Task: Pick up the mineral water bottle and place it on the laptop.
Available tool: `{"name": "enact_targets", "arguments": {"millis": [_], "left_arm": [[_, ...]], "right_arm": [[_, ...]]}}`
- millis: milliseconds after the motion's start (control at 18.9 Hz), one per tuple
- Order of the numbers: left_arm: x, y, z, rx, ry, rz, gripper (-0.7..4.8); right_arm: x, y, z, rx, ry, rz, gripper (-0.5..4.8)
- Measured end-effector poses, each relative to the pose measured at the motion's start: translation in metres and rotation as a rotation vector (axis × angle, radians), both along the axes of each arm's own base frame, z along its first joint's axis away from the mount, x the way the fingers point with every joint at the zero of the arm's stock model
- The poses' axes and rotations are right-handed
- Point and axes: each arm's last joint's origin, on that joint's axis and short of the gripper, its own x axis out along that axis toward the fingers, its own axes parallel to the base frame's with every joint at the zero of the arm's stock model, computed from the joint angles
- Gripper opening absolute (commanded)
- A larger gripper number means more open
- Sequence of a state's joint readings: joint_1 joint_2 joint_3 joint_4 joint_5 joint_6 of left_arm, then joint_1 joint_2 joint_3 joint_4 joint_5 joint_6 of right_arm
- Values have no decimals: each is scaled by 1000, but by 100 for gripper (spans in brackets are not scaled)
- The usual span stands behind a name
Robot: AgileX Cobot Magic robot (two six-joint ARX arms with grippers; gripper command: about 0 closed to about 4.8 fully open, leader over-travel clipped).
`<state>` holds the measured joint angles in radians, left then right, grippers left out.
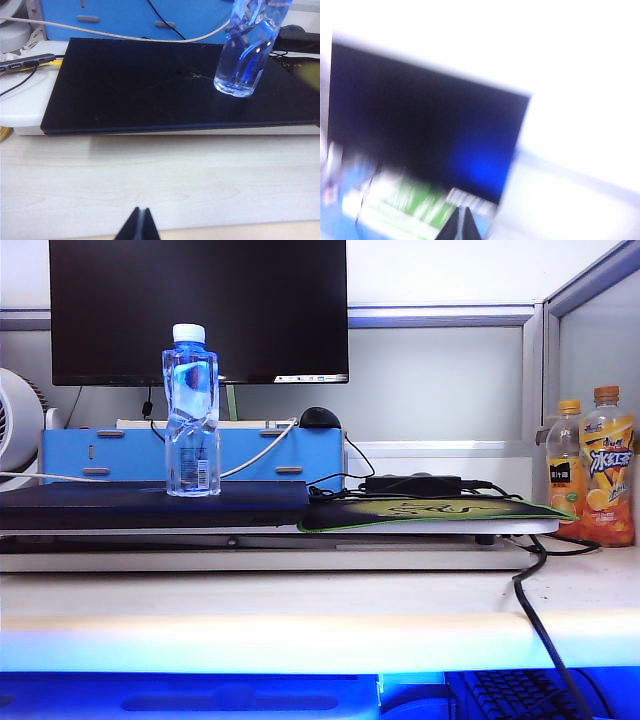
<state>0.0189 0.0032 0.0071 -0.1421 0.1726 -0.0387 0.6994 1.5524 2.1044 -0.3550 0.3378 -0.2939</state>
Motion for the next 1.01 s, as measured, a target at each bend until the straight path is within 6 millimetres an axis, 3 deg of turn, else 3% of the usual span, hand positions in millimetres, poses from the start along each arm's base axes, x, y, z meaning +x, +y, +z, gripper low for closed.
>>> {"name": "enact_targets", "arguments": {"millis": [106, 265, 530, 848, 1007], "left_arm": [[0, 0, 0, 0, 0, 0, -2], [0, 0, 0, 0, 0, 0, -2], [0, 0, 0, 0, 0, 0, -2], [0, 0, 0, 0, 0, 0, -2], [0, 0, 0, 0, 0, 0, -2]], "right_arm": [[-69, -58, 36, 75, -89, 1, -1], [-137, -115, 39, 39, -46, 4, -1], [-197, -166, 11, -73, 119, 0, -1], [-263, -226, -20, 7, 207, -123, -1], [-280, -244, -42, 51, 206, -173, -1]]}}
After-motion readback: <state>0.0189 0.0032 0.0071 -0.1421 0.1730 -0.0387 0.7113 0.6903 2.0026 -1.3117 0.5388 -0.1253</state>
